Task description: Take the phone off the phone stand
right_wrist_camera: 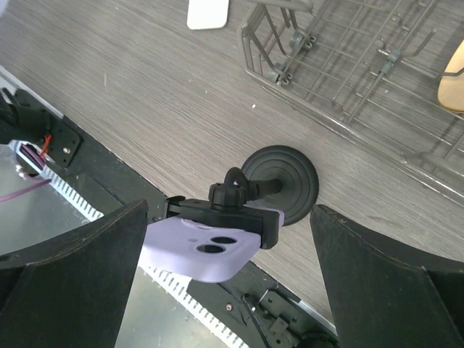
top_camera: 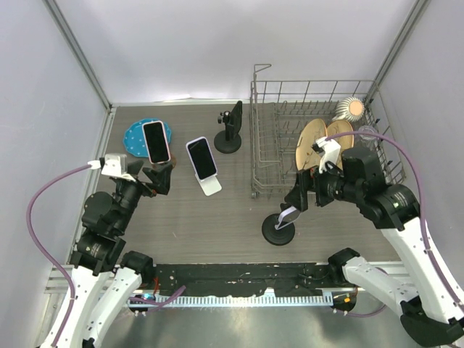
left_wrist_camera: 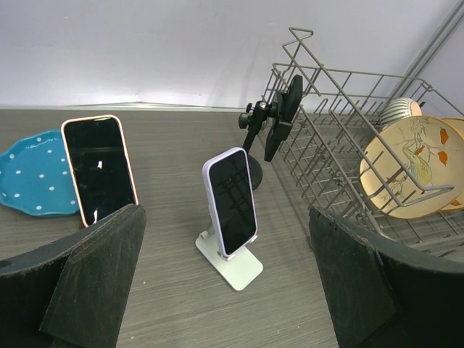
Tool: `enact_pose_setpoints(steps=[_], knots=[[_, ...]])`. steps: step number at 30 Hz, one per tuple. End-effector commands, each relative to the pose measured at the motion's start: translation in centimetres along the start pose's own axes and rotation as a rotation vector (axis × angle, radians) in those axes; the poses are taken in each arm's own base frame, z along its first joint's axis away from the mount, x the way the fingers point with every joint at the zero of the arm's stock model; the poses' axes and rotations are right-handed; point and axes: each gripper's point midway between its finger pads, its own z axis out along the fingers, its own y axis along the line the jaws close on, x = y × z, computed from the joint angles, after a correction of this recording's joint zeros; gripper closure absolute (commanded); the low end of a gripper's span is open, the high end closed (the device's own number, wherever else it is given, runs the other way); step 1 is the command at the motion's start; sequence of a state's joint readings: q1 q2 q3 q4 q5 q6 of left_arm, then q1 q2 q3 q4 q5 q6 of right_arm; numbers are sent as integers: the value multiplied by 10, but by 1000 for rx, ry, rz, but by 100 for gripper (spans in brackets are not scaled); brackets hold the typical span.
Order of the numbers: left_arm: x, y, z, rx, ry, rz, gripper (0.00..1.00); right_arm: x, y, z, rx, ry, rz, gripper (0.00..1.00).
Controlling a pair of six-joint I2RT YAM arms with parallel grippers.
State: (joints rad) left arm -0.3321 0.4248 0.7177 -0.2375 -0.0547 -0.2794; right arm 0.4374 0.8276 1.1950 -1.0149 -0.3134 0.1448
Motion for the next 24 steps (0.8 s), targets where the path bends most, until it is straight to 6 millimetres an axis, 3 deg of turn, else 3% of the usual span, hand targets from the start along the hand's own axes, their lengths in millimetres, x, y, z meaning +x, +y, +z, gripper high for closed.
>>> enact_pose_setpoints(steps=[1, 10, 15, 21, 24], knots=[[-16, -7, 1, 28, -36, 10, 0, -8, -3, 0, 57, 9, -25, 0], [-14, -7, 2, 29, -28, 9, 0, -4, 21, -3, -29, 38, -78, 0], [-15, -7, 2, 31, -29, 9, 0, 8, 32, -2, -98, 110, -117, 0], [-14, -11, 3, 52, -25, 11, 0, 6, 28, -5, -77, 110, -162, 0], [-14, -30, 6, 150, -6, -1, 0, -6, 26, -5, -52, 51, -166, 0]])
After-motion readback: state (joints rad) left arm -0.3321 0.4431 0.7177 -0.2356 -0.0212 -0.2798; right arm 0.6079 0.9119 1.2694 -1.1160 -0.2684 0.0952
